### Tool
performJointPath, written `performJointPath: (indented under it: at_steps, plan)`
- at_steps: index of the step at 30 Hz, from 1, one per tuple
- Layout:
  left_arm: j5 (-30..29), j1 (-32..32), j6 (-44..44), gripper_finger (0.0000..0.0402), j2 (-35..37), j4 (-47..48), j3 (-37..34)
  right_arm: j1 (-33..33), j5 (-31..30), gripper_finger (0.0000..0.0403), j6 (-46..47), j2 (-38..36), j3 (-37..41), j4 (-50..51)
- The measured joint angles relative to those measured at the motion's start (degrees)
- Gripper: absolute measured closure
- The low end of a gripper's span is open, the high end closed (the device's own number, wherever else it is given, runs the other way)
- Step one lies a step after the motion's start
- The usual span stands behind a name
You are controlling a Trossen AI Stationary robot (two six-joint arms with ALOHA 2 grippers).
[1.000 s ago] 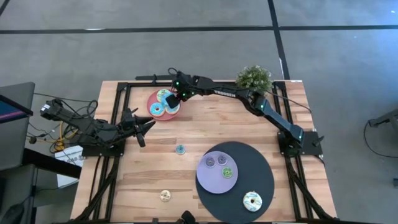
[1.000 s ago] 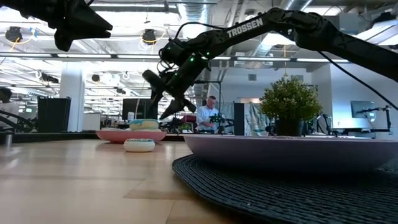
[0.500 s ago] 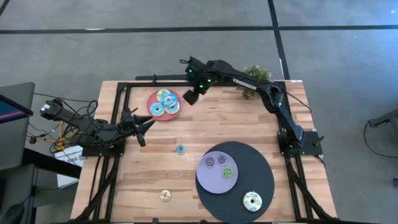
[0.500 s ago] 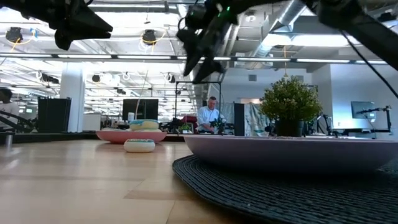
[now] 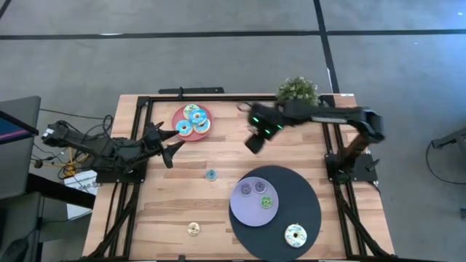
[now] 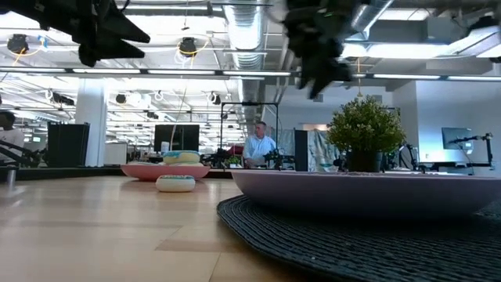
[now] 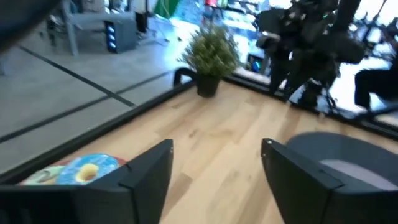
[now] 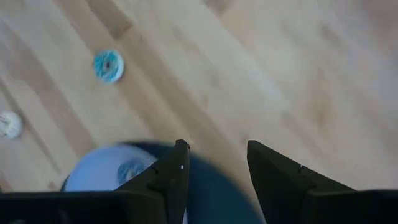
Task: Pick & Place donuts
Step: Put the small blue donut on the purple plate
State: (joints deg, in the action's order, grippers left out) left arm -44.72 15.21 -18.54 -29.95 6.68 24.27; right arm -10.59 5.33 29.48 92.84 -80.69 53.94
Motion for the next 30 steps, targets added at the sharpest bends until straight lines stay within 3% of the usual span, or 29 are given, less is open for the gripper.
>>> performJointPath:
  at_steps: [6,13,21,30]
  plan:
    - [11.7,-4.6,1.4,0.0122,-5.3,0.9,0.2,8.9,-9.0,0.0254,18.3,-18.0,20.4,-1.6]
    - [22.6,-8.5,-6.2,0.0117,-16.9,13.0,7.4,18.4,-12.8,0.0256,37.8,-33.2,35.0,-0.2]
    - [32.1,-10.9,-11.1,0.0117,-34.6,19.6,17.5,23.9,-16.0,0.0270,45.6,-40.1,41.4,0.0]
    - [33.7,-10.3,-14.4,0.0117,-55.4,24.8,30.0,26.9,-16.1,0.0275,43.5,-40.1,41.5,0.5]
